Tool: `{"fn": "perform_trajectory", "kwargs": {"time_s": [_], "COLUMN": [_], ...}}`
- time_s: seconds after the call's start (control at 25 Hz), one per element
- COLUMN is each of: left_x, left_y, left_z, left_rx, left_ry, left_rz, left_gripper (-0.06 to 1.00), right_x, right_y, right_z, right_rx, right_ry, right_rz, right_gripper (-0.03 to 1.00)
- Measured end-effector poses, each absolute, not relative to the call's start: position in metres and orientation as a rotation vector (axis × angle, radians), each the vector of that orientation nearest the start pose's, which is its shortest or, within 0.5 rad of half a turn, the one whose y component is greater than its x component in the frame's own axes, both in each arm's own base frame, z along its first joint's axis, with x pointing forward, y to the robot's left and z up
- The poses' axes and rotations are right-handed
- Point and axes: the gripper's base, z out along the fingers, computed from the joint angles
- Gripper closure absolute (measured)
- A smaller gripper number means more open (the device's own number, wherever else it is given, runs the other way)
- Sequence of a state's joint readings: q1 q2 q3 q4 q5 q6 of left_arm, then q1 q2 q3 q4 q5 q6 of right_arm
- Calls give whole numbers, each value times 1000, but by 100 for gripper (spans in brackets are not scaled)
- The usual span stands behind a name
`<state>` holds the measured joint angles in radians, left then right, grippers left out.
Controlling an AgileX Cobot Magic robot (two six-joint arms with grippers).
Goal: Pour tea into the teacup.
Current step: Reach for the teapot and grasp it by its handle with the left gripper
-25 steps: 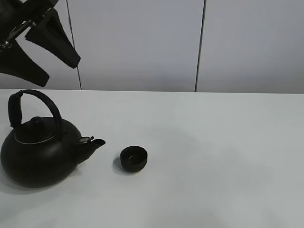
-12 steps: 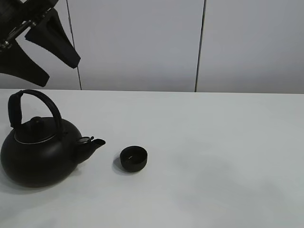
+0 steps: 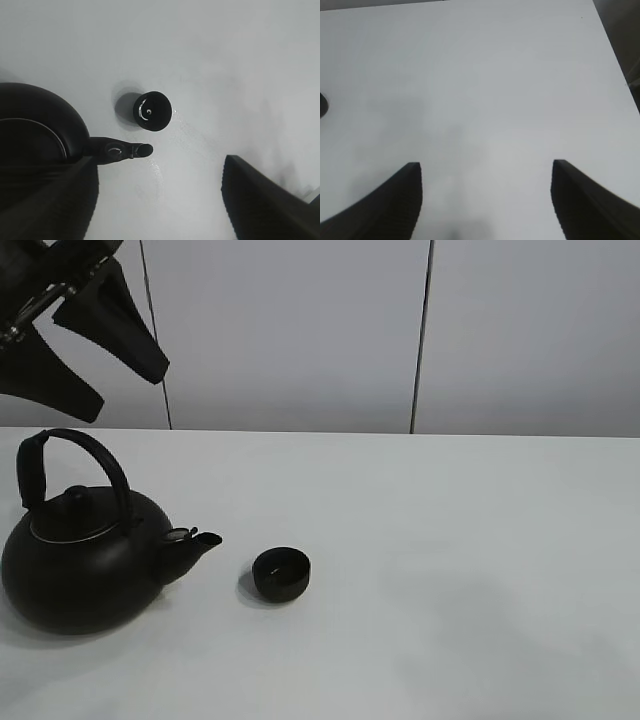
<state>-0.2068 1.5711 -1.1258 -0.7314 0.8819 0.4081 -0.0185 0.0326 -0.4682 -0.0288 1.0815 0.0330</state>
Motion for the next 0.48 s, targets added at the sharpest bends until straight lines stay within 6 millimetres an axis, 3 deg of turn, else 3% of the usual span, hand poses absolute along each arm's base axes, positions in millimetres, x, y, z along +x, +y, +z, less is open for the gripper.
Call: {"fn": "perform_trajectory", "kwargs": {"time_s": [0.48], "left_x": [301], "left_y": [-111], "left_z": [269], "left_rx": [306], "left_ry": [2628], "left_rz": [-825], "left_gripper": [44], "right_x": [2], "right_y": [-1], "right_z": [267], "right_rx": [55], "right_ry": [2128], "right_rz": [-7], "right_gripper": [47]}}
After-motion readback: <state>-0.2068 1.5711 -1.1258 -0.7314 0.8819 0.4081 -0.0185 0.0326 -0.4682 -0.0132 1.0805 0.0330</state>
